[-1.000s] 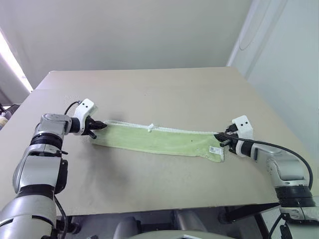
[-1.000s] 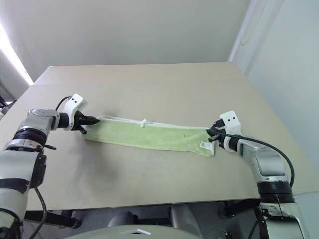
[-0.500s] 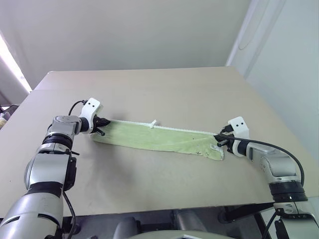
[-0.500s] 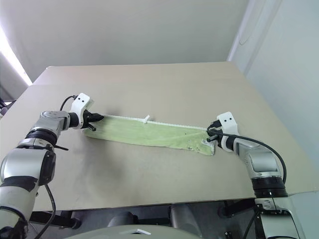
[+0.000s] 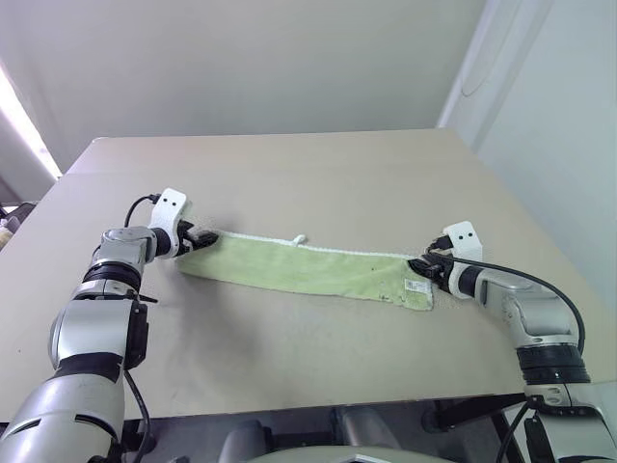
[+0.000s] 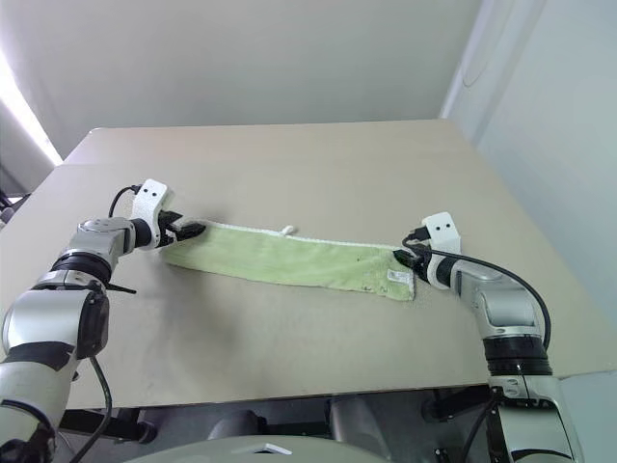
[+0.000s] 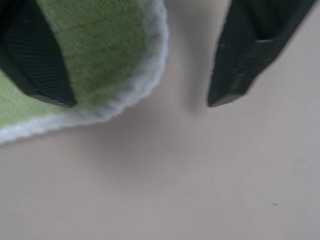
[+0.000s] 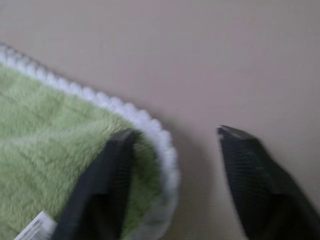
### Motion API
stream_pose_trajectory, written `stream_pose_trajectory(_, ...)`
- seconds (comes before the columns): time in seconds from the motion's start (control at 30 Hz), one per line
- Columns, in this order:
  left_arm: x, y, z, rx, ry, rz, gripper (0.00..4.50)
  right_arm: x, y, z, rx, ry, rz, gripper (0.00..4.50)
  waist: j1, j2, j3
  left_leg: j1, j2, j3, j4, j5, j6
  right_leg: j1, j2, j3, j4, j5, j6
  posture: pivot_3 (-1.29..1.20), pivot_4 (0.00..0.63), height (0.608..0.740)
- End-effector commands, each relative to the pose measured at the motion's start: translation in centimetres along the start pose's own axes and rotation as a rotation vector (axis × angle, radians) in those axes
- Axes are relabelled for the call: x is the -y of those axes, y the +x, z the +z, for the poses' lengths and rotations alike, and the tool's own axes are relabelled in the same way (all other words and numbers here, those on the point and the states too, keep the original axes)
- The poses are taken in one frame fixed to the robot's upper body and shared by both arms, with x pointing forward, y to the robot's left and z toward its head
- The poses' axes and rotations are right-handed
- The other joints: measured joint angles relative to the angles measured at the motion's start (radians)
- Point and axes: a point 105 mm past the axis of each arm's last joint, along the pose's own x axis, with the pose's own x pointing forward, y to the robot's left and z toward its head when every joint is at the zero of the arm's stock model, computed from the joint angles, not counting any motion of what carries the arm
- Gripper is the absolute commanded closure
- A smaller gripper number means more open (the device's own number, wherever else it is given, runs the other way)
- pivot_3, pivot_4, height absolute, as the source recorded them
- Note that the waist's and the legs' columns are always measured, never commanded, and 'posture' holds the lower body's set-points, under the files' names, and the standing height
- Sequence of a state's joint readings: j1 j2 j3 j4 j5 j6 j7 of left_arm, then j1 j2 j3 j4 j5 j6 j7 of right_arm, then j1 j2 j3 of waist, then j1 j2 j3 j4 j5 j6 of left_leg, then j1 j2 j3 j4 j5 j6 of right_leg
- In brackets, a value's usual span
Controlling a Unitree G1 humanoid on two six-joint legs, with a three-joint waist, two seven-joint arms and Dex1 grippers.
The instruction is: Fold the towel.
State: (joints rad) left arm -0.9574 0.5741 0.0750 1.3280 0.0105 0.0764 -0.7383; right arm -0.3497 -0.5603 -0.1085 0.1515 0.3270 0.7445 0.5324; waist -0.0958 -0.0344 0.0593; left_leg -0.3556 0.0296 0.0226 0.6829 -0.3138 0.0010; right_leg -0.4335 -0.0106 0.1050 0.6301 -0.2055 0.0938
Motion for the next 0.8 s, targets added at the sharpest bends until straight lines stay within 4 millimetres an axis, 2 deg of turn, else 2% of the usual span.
stream_pose_trajectory(0.03, -1.8, -1.1, 2.9, 0.090, 0.009, 0.066, 0.00, 0.3, -1.3, 3.9, 0.137, 0.045, 0.008, 0.59, 0.000, 0.000, 0.000, 0.000, 0.000, 0.000, 0.000, 0.000, 0.000, 0.000, 0.000, 0.000, 0.000, 0.000, 0.000, 0.00, 0.000, 0.712)
stream_pose_trajectory(0.17, -2.9, -2.1, 3.9, 0.135, -0.010, 0.093, 0.00, 0.9, -2.9, 4.6, 0.151, 0.184, 0.030, 0.59, 0.001, 0.000, 0.000, 0.000, 0.000, 0.000, 0.000, 0.000, 0.000, 0.000, 0.000, 0.000, 0.000, 0.000, 0.000, 0.00, 0.000, 0.712)
stream_pose_trajectory(0.23, -3.3, -2.6, 4.6, 0.157, -0.006, 0.094, 0.00, 0.6, -4.2, 4.3, 0.130, 0.335, 0.101, 0.59, 0.001, 0.000, 0.000, 0.000, 0.000, 0.000, 0.000, 0.000, 0.000, 0.000, 0.000, 0.000, 0.000, 0.000, 0.000, 0.00, 0.000, 0.712)
stream_pose_trajectory(0.37, -2.3, -2.8, 5.5, 0.190, 0.008, -0.010, 0.00, -0.6, -6.9, 3.4, 0.117, 0.648, 0.293, 0.59, 0.006, 0.000, 0.000, -0.001, 0.000, 0.000, 0.000, 0.000, 0.000, 0.000, 0.000, 0.000, 0.000, 0.001, -0.002, 0.00, 0.000, 0.712)
stream_pose_trajectory(0.47, -0.6, -2.5, 5.9, 0.200, 0.021, -0.128, 0.00, -1.6, -7.8, 1.9, 0.096, 0.782, 0.368, 0.59, 0.014, -0.001, 0.000, 0.000, 0.000, 0.000, 0.000, 0.000, 0.000, 0.000, 0.000, -0.001, 0.000, 0.000, -0.001, 0.00, 0.000, 0.712)
stream_pose_trajectory(0.57, 1.1, -2.3, 6.2, 0.206, 0.024, -0.239, 0.00, -2.1, -8.3, 0.7, 0.099, 0.843, 0.399, 0.59, 0.022, 0.001, 0.000, 0.000, 0.000, 0.000, 0.000, 0.000, 0.000, 0.000, 0.000, -0.001, 0.000, -0.001, -0.003, 0.00, 0.000, 0.712)
stream_pose_trajectory(0.63, 3.2, -2.2, 5.9, 0.190, 0.065, -0.376, 0.00, -2.8, -8.6, -0.2, 0.077, 0.868, 0.432, 0.59, 0.023, 0.001, -0.001, 0.000, 0.000, 0.000, 0.000, 0.000, 0.000, 0.000, 0.000, -0.001, 0.000, -0.002, -0.003, 0.00, 0.000, 0.712)
stream_pose_trajectory(0.7, 6.0, -3.0, 5.3, 0.182, 0.133, -0.575, 0.00, -3.8, -8.8, -1.5, 0.038, 0.894, 0.464, 0.59, 0.022, 0.002, -0.001, 0.000, 0.000, 0.000, -0.001, 0.000, 0.000, 0.000, 0.000, 0.000, -0.001, -0.002, -0.003, 0.00, 0.000, 0.712)
stream_pose_trajectory(0.8, 8.5, -3.7, 4.7, 0.173, 0.170, -0.710, 0.00, -5.0, -9.2, -2.3, 0.012, 0.917, 0.518, 0.59, 0.020, 0.003, -0.001, -0.001, 0.001, 0.000, -0.003, 0.000, 0.000, 0.000, 0.000, 0.000, -0.001, -0.002, -0.004, 0.00, 0.000, 0.712)
